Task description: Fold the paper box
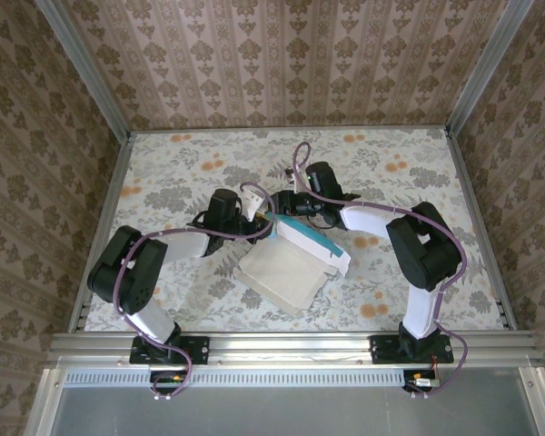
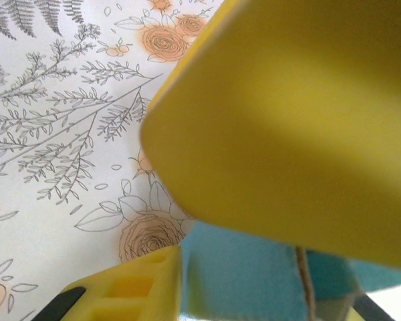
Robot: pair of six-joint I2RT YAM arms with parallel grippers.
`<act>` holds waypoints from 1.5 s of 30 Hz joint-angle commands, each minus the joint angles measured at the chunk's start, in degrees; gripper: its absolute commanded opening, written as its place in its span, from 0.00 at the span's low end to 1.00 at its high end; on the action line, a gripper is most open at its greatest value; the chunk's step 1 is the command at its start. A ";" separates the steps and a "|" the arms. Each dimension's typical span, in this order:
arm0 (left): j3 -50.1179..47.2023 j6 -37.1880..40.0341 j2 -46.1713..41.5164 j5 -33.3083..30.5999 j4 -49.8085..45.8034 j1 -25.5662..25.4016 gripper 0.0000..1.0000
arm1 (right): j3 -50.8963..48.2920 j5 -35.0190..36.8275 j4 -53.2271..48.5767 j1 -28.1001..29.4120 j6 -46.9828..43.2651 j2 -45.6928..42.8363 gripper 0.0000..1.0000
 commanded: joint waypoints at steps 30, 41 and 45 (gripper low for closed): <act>-0.58 2.42 -0.44 -28.02 0.64 -6.30 0.11 | 0.46 5.20 -15.42 -3.80 2.17 -9.56 0.43; -5.95 -6.98 -6.63 -41.88 1.70 -6.70 0.12 | 0.48 15.38 -42.14 -7.75 -17.43 -24.52 0.52; -7.32 -8.50 -8.25 -45.33 1.57 -7.32 0.14 | -0.11 18.48 -46.04 -9.89 -18.27 -28.65 0.54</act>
